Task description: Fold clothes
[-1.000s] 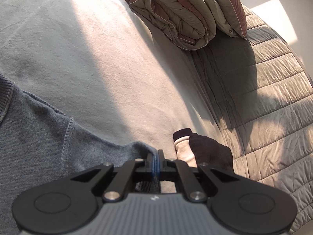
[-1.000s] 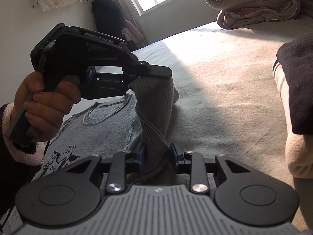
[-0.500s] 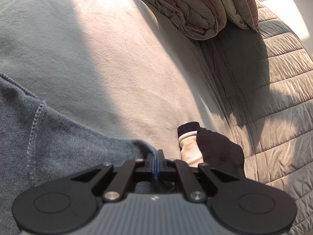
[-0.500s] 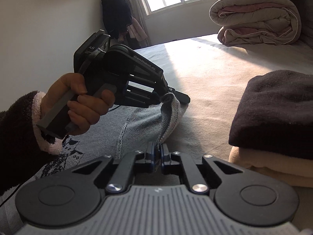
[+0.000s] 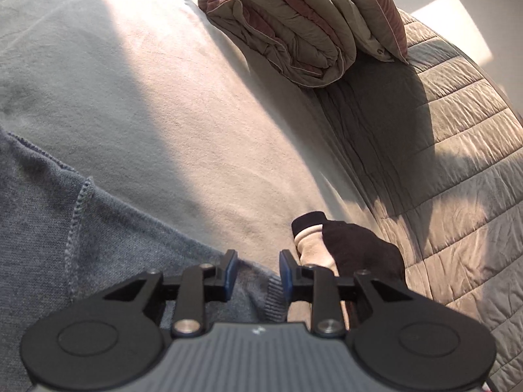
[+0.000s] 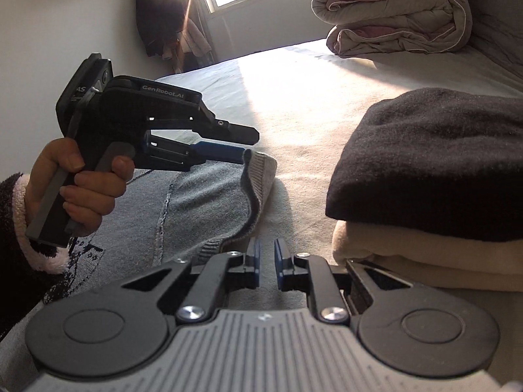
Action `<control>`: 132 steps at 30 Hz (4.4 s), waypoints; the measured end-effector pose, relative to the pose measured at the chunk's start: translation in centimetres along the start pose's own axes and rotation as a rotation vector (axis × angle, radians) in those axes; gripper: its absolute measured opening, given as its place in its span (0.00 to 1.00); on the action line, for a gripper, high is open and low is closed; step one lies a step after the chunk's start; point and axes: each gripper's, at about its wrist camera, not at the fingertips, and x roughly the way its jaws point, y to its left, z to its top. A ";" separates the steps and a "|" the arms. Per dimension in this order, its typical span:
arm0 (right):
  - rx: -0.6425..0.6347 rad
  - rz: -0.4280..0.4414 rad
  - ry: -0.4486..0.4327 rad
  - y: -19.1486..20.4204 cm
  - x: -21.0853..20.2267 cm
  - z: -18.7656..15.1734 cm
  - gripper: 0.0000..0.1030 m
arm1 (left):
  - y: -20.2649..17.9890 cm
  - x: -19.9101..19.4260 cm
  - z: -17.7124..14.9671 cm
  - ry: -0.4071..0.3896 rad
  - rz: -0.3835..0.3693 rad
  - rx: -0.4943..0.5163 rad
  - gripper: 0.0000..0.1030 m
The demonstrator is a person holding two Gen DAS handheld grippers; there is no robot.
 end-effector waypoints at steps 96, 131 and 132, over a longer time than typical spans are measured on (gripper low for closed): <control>-0.221 -0.024 -0.024 26.3 9.1 8.2 0.71 | 28.0 -38.7 -5.7 -0.362 0.864 -0.052 0.62; -0.515 0.184 0.021 44.8 20.8 4.1 0.42 | 29.6 -40.5 -3.2 -0.546 0.558 0.053 0.33; -0.510 0.134 0.018 44.2 21.3 4.6 0.42 | 29.7 -40.4 -3.3 -0.519 0.516 0.070 0.31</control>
